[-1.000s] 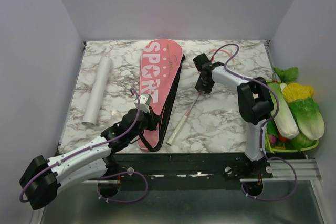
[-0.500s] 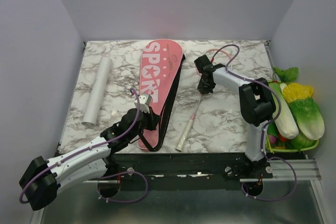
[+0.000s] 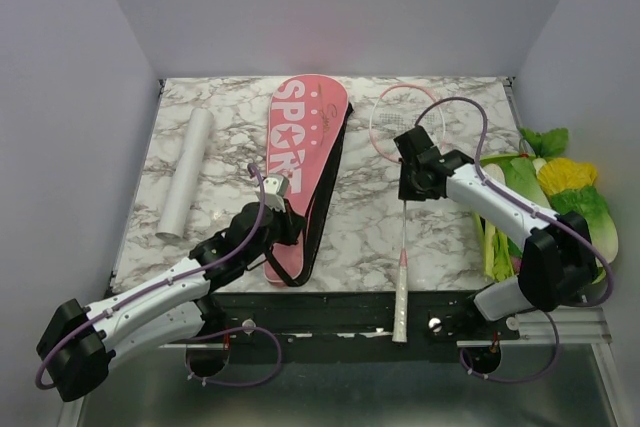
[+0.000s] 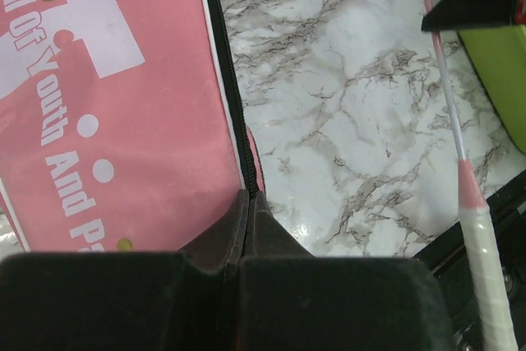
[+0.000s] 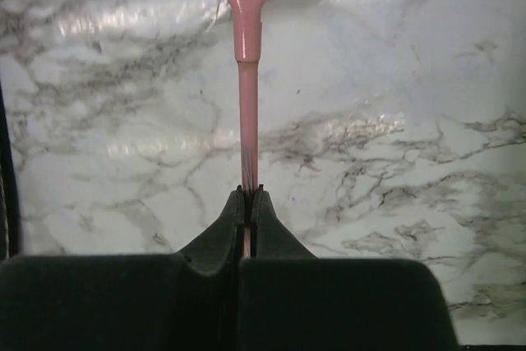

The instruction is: Pack up the badminton gear

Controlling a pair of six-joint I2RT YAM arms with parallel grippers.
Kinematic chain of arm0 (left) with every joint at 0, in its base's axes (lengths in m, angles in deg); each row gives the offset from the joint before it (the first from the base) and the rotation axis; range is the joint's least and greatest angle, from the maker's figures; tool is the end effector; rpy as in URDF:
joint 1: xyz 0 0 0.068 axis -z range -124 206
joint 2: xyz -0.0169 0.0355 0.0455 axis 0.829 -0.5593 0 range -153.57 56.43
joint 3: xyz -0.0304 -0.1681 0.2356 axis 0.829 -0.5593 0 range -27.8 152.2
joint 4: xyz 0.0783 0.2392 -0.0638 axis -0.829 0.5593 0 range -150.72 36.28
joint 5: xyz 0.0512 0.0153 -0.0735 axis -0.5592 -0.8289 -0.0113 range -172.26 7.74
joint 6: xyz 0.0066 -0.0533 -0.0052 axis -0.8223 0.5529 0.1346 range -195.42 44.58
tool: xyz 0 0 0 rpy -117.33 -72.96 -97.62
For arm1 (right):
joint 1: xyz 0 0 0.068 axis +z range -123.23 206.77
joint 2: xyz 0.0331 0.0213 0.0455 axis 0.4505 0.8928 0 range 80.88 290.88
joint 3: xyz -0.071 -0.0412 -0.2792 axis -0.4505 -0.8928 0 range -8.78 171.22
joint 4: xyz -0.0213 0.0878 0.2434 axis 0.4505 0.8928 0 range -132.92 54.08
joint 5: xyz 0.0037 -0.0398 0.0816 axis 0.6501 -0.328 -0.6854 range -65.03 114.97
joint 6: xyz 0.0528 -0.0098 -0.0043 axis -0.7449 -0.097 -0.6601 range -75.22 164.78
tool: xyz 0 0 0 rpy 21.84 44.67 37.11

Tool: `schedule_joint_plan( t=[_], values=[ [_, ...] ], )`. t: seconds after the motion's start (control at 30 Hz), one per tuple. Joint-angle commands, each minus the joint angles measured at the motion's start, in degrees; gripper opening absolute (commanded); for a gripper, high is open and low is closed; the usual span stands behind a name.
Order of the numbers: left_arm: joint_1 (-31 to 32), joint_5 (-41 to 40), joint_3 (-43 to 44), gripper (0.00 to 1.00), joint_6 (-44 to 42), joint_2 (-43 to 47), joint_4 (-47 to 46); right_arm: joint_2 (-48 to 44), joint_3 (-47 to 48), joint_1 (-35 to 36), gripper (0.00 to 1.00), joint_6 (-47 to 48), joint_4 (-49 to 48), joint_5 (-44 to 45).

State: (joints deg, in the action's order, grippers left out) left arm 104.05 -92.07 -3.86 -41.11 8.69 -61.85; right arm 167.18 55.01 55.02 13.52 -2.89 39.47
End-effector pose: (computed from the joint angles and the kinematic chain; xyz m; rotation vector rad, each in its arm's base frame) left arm 0.1228 -0.1276 0.2375 0.1283 2.0383 -0.7626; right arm 0.2677 0.1338 0.2619 0.1494 2.6003 0.0281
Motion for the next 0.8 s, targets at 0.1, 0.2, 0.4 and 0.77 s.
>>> schedule_joint_plan(
  t=[0.1,0.2,0.4,0.77],
  values=[
    [-0.24,-0.65,4.61,0.0,0.32,-0.41,-0.98,-8.95,-8.06,4.53,0.01,5.07,4.79,-9.31],
    [-0.24,-0.92,5.23,0.0,0.76,-0.94,-0.98,-11.15,-9.73,5.94,0.01,5.95,5.49,-12.3],
    [-0.24,-1.36,5.59,0.0,1.47,-1.3,-1.86,-10.46,-10.09,9.28,0.01,6.13,3.92,-16.78],
    [-0.24,-2.15,6.11,0.0,0.85,-0.68,-1.25,-4.57,-6.57,13.41,0.01,5.16,2.24,-17.41]
  ],
)
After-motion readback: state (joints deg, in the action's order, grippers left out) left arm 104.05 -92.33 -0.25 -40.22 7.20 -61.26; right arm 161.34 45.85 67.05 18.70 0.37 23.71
